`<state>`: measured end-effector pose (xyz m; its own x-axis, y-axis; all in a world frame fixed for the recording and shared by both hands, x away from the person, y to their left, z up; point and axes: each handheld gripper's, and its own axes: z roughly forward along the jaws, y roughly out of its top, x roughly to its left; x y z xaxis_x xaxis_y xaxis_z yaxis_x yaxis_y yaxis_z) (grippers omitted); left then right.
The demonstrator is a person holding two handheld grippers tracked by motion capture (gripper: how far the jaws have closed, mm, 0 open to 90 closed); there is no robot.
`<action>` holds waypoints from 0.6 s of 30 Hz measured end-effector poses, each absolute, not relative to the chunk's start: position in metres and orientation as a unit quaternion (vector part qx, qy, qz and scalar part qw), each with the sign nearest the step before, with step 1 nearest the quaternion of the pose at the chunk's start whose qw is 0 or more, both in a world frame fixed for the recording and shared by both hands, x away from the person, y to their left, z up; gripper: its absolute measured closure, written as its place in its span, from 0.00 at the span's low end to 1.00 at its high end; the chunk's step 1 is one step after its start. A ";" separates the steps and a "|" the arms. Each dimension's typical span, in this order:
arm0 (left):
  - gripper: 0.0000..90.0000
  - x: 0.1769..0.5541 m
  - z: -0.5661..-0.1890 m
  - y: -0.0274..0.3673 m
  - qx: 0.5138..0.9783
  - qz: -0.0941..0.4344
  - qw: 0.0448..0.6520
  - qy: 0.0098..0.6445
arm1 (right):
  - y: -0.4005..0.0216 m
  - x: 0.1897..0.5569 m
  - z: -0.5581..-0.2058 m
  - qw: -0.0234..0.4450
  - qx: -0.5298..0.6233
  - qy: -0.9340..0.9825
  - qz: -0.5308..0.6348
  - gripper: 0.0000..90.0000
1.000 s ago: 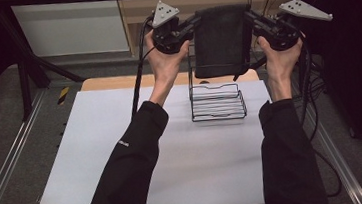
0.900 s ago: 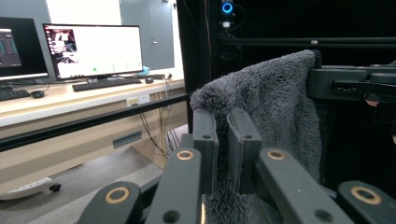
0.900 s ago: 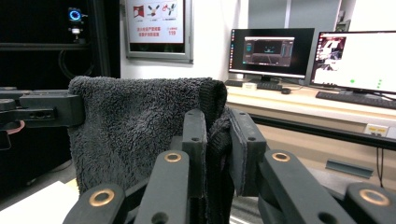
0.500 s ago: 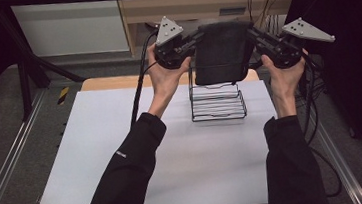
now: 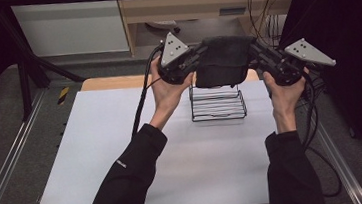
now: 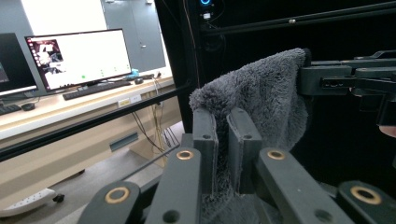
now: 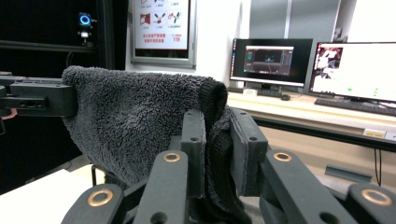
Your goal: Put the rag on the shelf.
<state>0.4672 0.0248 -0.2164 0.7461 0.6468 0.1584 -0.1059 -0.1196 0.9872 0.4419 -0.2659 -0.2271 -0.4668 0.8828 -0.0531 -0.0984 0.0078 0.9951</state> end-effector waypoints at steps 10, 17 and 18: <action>0.92 0.455 -0.251 0.027 0.689 0.270 0.641 0.204 | -0.266 0.425 -0.266 0.389 0.333 0.588 0.625 0.86; 0.90 0.453 -0.263 0.030 0.708 0.245 0.625 0.217 | -0.266 0.421 -0.273 0.378 0.335 0.609 0.611 0.84; 0.90 0.452 -0.264 0.030 0.712 0.244 0.621 0.217 | -0.267 0.421 -0.274 0.377 0.337 0.611 0.609 0.84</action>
